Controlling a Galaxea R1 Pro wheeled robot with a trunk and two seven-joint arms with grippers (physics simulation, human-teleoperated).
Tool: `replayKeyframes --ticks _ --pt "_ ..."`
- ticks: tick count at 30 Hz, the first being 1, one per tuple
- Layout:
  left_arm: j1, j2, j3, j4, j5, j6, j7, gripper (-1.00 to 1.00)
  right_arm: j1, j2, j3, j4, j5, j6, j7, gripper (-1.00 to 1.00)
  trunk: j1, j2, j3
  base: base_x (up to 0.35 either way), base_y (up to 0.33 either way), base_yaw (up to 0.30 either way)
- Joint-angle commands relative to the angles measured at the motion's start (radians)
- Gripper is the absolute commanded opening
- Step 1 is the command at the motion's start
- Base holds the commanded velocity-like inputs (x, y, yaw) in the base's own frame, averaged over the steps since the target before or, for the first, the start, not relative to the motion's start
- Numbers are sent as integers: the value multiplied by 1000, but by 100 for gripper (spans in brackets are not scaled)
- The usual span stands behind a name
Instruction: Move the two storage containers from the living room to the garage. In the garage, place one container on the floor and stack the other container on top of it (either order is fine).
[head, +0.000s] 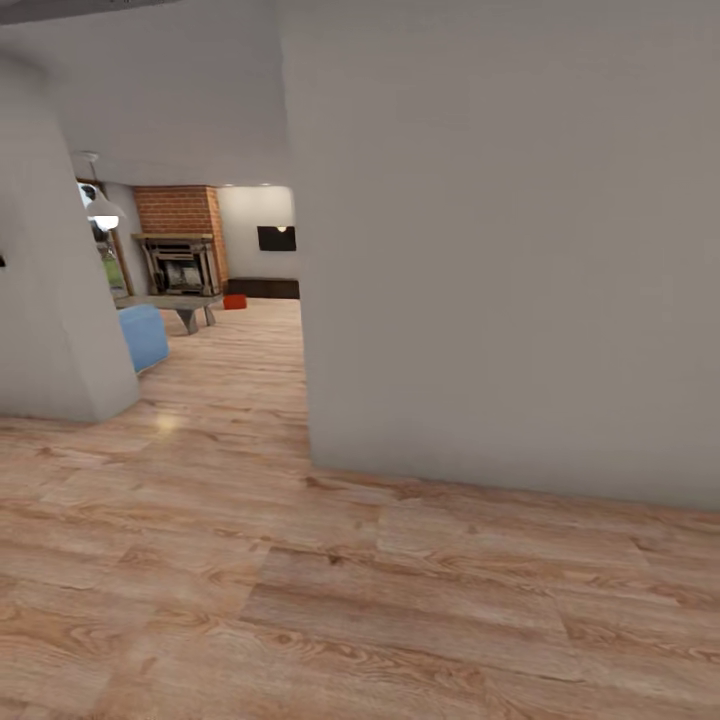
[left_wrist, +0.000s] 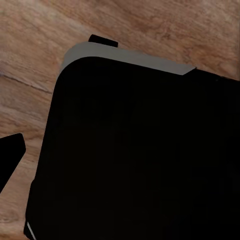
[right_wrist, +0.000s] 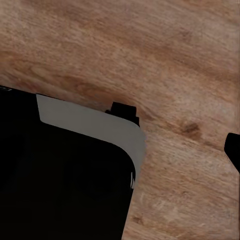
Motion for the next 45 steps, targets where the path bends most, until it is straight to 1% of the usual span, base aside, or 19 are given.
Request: replayKeyframes --ticks 1,31,36,45 --pt "0 0 1 -2 5 -3 0 100 -1 0 7 3 -10 -6 6 100 0 -1 -1 80 0 268" --pt "0 -1 1 -11 3 -3 0 100 -1 0 7 3 -10 -6 6 100 0 -1 -1 9 0 269" --pt "0 0 0 -8 5 -2 0 100 -1 0 6 3 -10 -5 6 100 0 -1 -1 192 0 269" --pt "0 0 0 -6 5 -2 0 100 -1 0 6 3 -10 -5 6 100 0 -1 -1 304 0 269"
